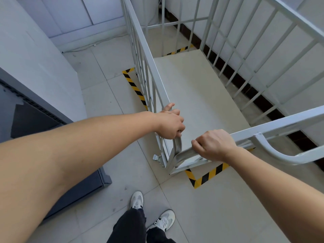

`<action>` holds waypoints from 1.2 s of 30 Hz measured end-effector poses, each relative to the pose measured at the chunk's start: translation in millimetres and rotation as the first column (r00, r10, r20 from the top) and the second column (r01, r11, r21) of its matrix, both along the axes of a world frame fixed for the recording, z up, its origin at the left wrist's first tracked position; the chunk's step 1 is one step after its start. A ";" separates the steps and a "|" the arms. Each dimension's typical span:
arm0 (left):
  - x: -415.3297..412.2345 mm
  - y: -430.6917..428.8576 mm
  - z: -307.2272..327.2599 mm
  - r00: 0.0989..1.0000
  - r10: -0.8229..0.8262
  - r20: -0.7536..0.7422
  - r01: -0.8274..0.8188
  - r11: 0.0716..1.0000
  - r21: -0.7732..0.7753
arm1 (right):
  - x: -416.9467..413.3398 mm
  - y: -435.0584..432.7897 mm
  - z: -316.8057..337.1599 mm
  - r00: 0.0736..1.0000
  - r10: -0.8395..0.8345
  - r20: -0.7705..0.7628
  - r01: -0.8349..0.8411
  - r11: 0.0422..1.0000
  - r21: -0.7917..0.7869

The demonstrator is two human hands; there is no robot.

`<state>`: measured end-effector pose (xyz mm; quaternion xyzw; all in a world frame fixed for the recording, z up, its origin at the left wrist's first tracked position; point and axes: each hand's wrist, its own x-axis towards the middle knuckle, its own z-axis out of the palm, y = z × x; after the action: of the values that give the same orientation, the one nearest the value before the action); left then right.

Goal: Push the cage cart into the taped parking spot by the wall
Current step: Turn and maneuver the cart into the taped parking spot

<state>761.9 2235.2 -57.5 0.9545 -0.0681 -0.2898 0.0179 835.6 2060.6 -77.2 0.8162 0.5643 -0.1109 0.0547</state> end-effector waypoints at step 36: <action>16.8 9.9 6.4 0.968 -0.242 -0.065 0.246 0.967 0.062 | 1.8 0.5 1.3 0.998 0.056 -0.025 -0.057 0.998 -0.009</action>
<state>778.7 2245.1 -51.1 0.9303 -0.1742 -0.3192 -0.0492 837.4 2061.2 -76.0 0.7982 0.5873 -0.1223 0.0549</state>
